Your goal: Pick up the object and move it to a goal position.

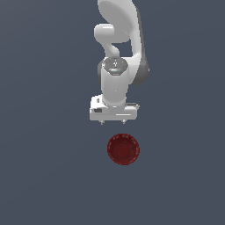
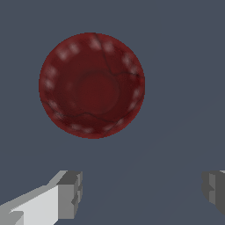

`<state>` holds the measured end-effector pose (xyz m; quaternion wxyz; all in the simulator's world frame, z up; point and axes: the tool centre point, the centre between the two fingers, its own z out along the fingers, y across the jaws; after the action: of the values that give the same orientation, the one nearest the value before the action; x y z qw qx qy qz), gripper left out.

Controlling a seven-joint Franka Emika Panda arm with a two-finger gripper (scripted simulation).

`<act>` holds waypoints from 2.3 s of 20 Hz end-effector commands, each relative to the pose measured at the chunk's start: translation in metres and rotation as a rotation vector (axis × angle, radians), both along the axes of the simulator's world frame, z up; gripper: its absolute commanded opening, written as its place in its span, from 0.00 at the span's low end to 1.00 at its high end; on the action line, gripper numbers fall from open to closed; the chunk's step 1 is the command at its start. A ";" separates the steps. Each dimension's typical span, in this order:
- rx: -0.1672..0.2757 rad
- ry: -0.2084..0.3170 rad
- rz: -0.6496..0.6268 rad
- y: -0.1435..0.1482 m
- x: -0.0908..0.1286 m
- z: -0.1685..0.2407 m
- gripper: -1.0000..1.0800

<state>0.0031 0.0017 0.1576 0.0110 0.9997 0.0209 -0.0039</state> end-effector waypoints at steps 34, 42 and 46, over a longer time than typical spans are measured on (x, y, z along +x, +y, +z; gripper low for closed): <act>0.180 -0.594 -0.163 0.007 0.020 0.404 0.62; 0.141 -0.749 -0.152 0.050 -0.012 0.502 0.62; 0.104 -0.806 -0.137 0.081 -0.026 0.533 0.62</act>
<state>-0.0178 0.0706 0.6796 -0.0396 0.9230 -0.0540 0.3789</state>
